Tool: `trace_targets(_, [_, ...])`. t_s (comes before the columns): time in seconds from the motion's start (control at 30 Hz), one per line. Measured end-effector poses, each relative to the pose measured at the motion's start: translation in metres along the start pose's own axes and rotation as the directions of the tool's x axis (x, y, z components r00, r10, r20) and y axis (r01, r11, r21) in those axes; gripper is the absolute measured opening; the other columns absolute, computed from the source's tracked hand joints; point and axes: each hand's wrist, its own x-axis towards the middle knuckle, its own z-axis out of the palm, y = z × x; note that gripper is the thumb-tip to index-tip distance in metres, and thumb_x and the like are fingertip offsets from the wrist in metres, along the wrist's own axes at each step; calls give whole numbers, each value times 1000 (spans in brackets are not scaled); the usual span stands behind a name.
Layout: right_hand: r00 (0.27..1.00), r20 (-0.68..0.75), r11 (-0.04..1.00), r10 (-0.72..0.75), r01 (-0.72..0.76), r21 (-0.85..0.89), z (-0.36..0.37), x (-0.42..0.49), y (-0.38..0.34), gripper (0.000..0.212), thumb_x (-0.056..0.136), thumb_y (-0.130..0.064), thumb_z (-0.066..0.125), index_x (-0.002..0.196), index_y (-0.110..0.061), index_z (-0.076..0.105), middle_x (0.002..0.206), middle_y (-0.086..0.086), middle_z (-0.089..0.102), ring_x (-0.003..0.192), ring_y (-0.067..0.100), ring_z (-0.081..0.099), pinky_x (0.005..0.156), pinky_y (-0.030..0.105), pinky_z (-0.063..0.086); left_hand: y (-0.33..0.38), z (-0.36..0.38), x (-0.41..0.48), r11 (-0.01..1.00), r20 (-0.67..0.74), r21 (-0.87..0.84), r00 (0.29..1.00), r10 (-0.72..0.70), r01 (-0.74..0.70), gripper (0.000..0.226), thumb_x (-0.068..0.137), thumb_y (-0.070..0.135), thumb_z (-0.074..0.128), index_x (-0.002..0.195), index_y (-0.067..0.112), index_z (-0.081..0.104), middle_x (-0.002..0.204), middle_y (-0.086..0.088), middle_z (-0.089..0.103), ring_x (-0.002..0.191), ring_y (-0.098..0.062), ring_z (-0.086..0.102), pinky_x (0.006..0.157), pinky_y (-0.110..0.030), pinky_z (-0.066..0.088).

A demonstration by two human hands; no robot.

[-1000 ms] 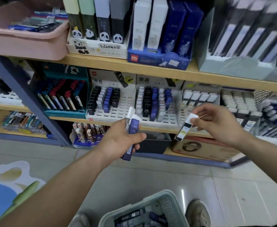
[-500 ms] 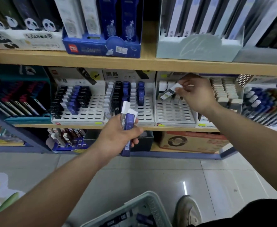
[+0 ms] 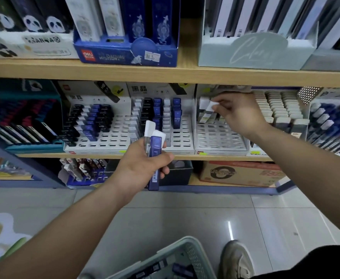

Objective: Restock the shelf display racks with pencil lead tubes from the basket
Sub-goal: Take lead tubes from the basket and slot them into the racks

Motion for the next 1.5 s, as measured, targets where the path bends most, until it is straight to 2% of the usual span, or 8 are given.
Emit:
trace_targets(0.2, [995, -42, 990, -92, 87, -113, 10, 4, 1, 25, 97, -18, 60, 120, -15, 70, 107, 9, 74, 97, 28, 69, 89, 41, 55, 1, 2, -4, 999, 11, -38, 1000, -8, 8, 26, 90, 4, 70, 113, 4, 57, 64, 1, 65, 54, -12, 60, 53, -21, 53])
trace_targets(0.57, [995, 16, 979, -101, 102, -178, 23, -1, 0, 27, 96, -17, 60, 121, -16, 70, 117, 12, 65, 106, 28, 62, 92, 34, 50, -2, -1, -6, 999, 18, -48, 1000, -11, 12, 23, 90, 5, 70, 109, 9, 58, 60, 3, 66, 55, -11, 61, 54, -21, 53])
trace_targets(0.67, [997, -29, 974, -65, 57, -219, 14, -8, -16, 29, 94, -25, 61, 122, -25, 69, 101, 5, 67, 107, 24, 59, 85, 32, 48, -2, 0, -8, 998, 28, -56, 1000, -13, 14, 23, 90, 5, 71, 107, 12, 59, 72, -4, 68, 58, -13, 61, 55, -23, 53])
trace_targets(0.83, [960, 277, 868, -36, -107, 485, 8, -33, -87, 17, 98, -23, 60, 111, -28, 70, 94, -9, 70, 82, 6, 66, 71, 28, 56, -5, 2, -10, 1000, 101, -20, 995, 16, -14, 24, 88, 5, 72, 108, 9, 59, 77, -7, 63, 60, -17, 59, 56, -28, 50])
trace_targets(0.93, [880, 459, 850, -119, -148, 505, 15, -39, -103, 15, 98, -25, 61, 110, -25, 70, 95, 6, 71, 81, 13, 66, 69, 30, 56, -5, 5, -12, 1000, 168, -14, 985, 29, -27, 22, 88, 3, 71, 105, 7, 58, 73, -7, 61, 59, -18, 55, 55, -28, 49])
trace_targets(1.1, [851, 504, 799, -151, -195, 568, 18, -40, -100, 1, 93, -14, 66, 93, -13, 67, 85, 6, 67, 78, 14, 65, 69, 34, 58, -5, 10, -16, 999, 228, -9, 973, 43, -42, 22, 89, 1, 70, 105, 6, 55, 59, 0, 55, 53, -15, 52, 51, -26, 47])
trace_targets(1.3, [906, 422, 726, -15, -280, 628, 13, -40, -93, 9, 101, -13, 54, 93, -14, 58, 79, 0, 72, 68, 16, 68, 60, 29, 55, -4, 5, -13, 999, 247, -49, 969, 3, 9, 28, 90, 4, 70, 113, 10, 57, 79, -12, 55, 54, -16, 47, 52, -28, 45])
trace_targets(1.5, [959, 279, 681, 54, -240, 692, 3, -35, -83, 6, 100, -9, 56, 96, -12, 59, 77, 7, 69, 60, 17, 62, 55, 29, 54, -7, 5, -11, 995, 215, -98, 977, -2, 24, 23, 96, 12, 63, 116, 13, 52, 66, 5, 61, 56, -14, 44, 51, -25, 43])
